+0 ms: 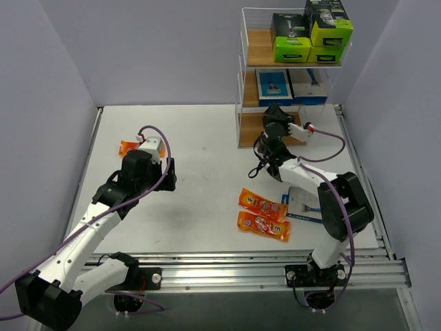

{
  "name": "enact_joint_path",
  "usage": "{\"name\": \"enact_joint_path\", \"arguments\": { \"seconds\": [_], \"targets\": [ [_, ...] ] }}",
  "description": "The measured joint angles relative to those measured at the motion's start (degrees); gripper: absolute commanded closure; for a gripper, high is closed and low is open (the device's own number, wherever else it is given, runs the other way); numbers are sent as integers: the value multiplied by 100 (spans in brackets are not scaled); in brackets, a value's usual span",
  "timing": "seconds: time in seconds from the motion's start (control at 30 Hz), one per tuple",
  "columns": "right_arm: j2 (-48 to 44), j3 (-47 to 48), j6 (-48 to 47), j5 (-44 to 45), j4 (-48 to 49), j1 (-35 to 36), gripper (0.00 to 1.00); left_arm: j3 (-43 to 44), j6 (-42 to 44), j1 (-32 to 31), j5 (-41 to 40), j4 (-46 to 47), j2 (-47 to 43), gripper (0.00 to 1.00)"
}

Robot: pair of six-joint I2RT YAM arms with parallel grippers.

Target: Place and organize the shaving razors onto the shelf

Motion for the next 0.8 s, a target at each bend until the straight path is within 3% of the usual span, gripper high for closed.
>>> {"name": "enact_joint_path", "arguments": {
  "seconds": [0.8],
  "targets": [
    [177,164,66,-96,-94,-149,100,0,0,-15,0,-2,9,4]
  ]
}}
